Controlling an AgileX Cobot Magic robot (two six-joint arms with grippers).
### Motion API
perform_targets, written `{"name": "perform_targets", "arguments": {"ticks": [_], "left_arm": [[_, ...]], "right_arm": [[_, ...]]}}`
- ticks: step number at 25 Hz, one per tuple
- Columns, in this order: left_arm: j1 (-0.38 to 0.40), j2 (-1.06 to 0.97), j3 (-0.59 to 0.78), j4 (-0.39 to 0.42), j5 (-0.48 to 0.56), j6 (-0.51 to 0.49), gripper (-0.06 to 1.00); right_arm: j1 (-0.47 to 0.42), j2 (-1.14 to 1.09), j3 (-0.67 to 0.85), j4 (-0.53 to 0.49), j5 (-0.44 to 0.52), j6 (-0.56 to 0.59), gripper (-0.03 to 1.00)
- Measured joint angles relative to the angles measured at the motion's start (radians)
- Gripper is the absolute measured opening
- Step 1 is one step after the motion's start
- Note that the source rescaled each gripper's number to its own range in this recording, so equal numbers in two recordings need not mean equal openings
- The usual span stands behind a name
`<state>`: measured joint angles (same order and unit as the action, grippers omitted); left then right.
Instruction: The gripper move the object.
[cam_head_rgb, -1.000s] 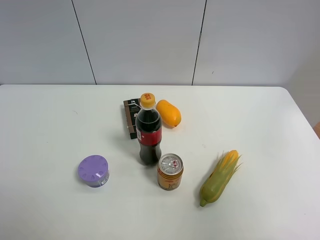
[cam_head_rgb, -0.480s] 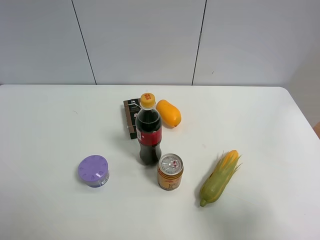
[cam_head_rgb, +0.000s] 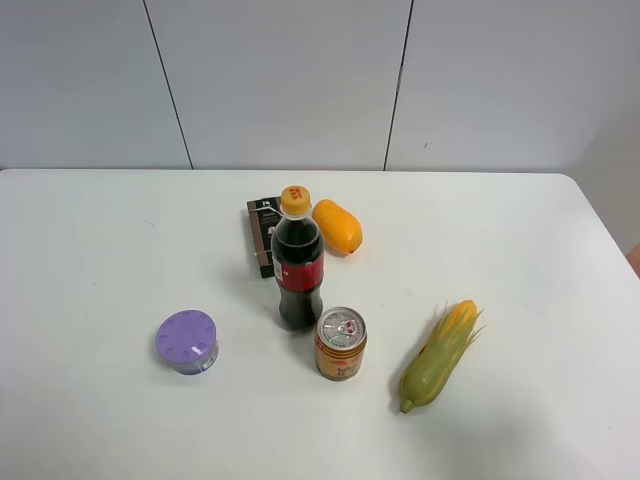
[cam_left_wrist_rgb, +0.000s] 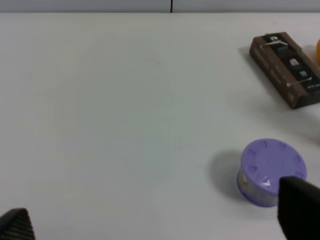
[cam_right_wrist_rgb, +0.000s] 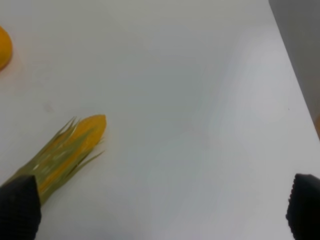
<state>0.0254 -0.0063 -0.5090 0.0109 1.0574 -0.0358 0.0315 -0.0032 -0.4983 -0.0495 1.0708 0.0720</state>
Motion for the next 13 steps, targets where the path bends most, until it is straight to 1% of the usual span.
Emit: {"name": "perform_targets", "arguments": {"ticks": [4,13], "left_arm": [[0.0,0.0,0.0,0.0,0.0,0.0,1.0],[0.0,0.0,0.0,0.0,0.0,0.0,1.0]], "right_arm": [[0.0,0.0,0.0,0.0,-0.006,0.019,1.0],[0.0,0.0,0.0,0.0,-0.006,0.022,1.0]]}}
